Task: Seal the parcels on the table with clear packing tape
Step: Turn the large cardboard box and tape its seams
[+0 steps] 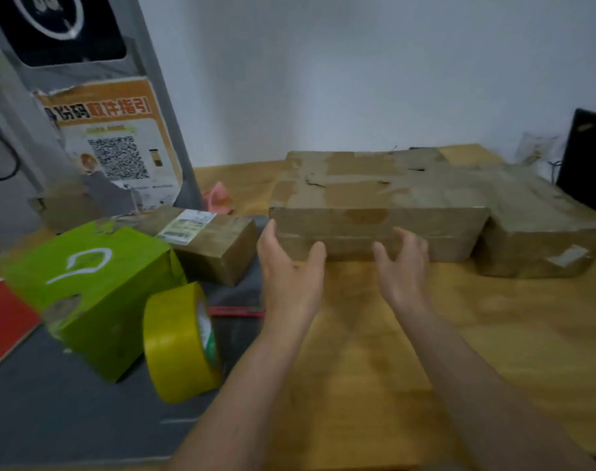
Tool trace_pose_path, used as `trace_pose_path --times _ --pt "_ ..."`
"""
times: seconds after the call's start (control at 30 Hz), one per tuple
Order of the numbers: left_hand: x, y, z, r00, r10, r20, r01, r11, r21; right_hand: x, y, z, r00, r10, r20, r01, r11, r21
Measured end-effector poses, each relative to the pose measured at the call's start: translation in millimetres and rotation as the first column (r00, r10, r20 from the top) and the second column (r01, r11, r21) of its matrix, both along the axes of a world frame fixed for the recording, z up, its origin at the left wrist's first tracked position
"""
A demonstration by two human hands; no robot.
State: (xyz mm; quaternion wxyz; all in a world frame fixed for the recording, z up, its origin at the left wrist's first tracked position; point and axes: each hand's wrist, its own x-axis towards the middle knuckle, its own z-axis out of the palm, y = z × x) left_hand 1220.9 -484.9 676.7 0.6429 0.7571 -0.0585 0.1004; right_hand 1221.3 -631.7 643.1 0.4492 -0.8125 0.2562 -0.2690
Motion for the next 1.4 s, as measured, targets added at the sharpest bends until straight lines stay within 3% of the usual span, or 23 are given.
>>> trace_pose_path --times 0.1,0.2,0.43,0.53,0.63,0.83,0.97,1.1,1.23,1.4 --pt "43 -21 -6 0.985 0.089 -0.15 -0.094 0.995 -0.028 -4 -57 -3 0.981 -0.19 0.036 0.187 0.98 0.068" --pt "81 -34 -12 0.957 0.215 -0.193 -0.23 0.972 -0.057 3 -95 -7 0.957 -0.256 0.14 0.238 0.962 0.133" --pt "124 -42 -13 0.916 0.169 -0.364 -0.283 0.915 -0.288 16 -123 -2 0.955 -0.164 0.246 0.032 0.885 0.465" --pt "104 -40 -3 0.922 0.199 -0.333 -0.323 0.87 -0.374 9 -126 5 0.931 -0.159 0.328 -0.052 0.834 0.55" --pt "63 -37 7 0.927 0.285 -0.244 -0.366 0.827 -0.427 -12 -117 14 0.881 -0.185 0.434 -0.089 0.839 0.537" --pt "-25 -21 28 0.94 0.328 -0.093 -0.332 0.822 -0.462 -72 -102 55 0.712 -0.389 0.584 0.031 0.85 0.526" --pt "-77 1 26 0.971 0.206 -0.12 -0.236 0.902 -0.362 -118 -98 70 0.659 -0.468 0.589 0.103 0.831 0.546" --pt "-130 18 16 0.984 0.068 -0.167 -0.121 0.935 -0.332 -163 -92 77 0.664 -0.505 0.551 0.179 0.823 0.539" --pt "-177 29 12 0.989 0.053 -0.137 -0.088 0.961 -0.262 -197 -82 77 0.669 -0.57 0.477 0.3 0.794 0.528" --pt "-223 36 16 0.998 0.014 -0.053 -0.03 0.949 -0.315 -224 -66 69 0.682 -0.639 0.356 0.421 0.741 0.523"
